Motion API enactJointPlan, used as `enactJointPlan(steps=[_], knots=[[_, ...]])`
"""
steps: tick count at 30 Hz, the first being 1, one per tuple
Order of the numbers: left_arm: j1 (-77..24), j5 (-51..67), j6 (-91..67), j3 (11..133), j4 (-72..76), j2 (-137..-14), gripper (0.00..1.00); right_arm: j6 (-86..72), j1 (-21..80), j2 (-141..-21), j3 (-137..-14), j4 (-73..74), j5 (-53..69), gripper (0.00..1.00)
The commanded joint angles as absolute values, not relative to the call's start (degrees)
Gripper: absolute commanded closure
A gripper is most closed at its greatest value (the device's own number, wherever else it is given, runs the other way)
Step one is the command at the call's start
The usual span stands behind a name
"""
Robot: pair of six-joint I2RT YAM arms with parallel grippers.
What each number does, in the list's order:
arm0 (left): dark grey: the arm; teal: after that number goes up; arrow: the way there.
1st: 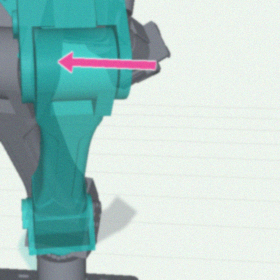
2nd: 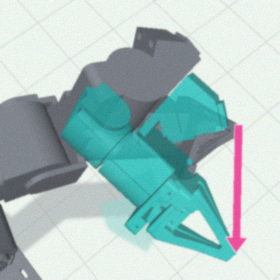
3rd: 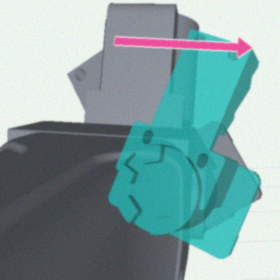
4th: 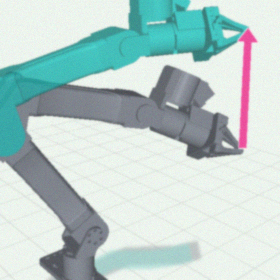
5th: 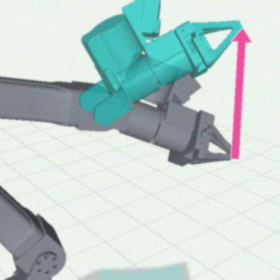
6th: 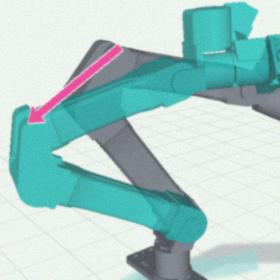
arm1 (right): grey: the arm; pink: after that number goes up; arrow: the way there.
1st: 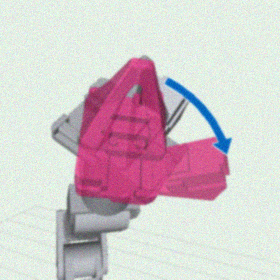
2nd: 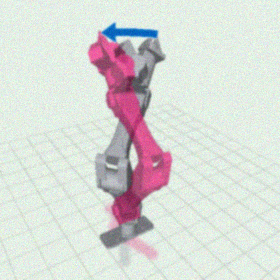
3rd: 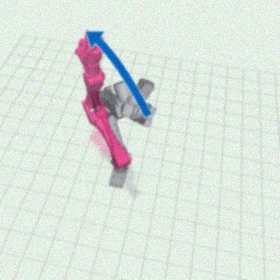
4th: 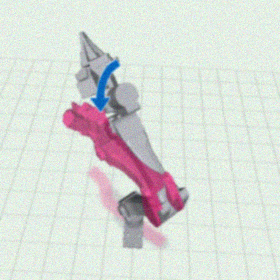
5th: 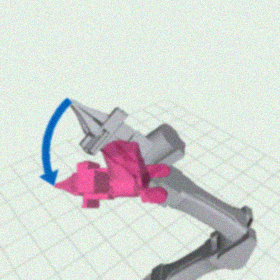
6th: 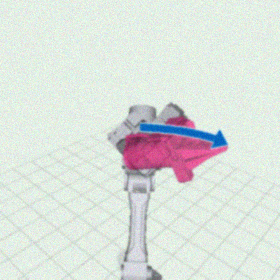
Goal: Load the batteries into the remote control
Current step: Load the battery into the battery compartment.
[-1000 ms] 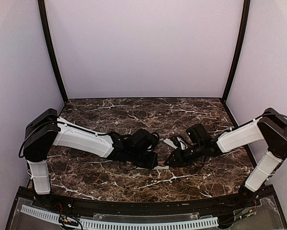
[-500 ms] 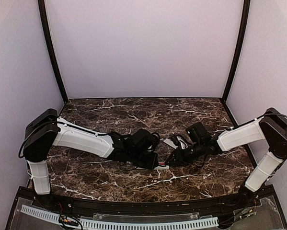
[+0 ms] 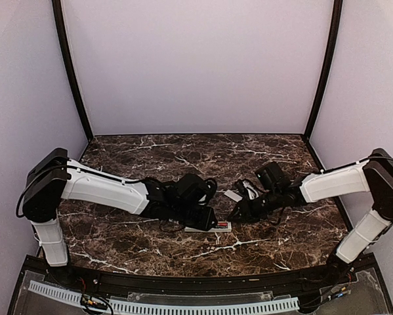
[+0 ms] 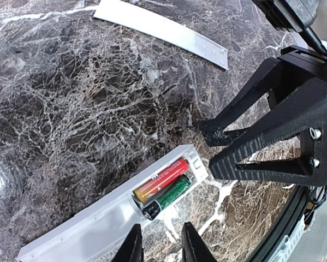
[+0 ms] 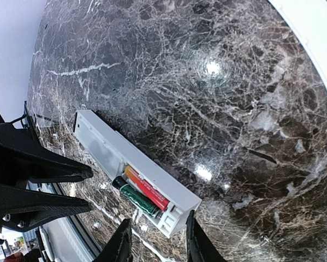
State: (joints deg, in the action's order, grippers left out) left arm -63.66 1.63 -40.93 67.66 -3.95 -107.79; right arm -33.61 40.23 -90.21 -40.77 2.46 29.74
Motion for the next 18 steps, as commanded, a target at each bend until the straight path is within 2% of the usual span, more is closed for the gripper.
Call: enactJointPlan(steps=[1,4,6,8,10,14,18], knots=[[-64.1,0.6,-39.8,66.2,-4.6,-104.4,0.75,-31.6,39.9,-88.0,-43.5,7.2,26.9,0.69],[-64.0,-2.9,-37.2,65.8,-4.8,-101.9,0.73,-31.5,40.1,-86.5,-44.6,10.0,25.1,0.69],[-63.4,-4.0,-32.2,65.0,-4.7,-97.9,0.60,-31.7,40.7,-85.0,-45.6,11.8,23.6,0.70],[-62.8,-2.9,-22.8,64.5,-5.5,-95.6,0.42,-31.8,41.8,-83.9,-46.8,13.4,21.7,0.71],[-62.6,-1.6,-10.7,65.3,-9.8,-94.5,0.35,-32.0,43.0,-83.2,-48.2,15.1,20.2,0.72],[-62.7,-0.1,13.1,66.4,-25.5,-94.5,0.30,-34.5,44.2,-81.7,-48.4,13.2,22.1,0.72],[-62.6,-0.8,32.7,62.1,-26.9,-94.2,0.28,-38.2,44.3,-80.6,-45.9,8.3,24.2,0.73]])
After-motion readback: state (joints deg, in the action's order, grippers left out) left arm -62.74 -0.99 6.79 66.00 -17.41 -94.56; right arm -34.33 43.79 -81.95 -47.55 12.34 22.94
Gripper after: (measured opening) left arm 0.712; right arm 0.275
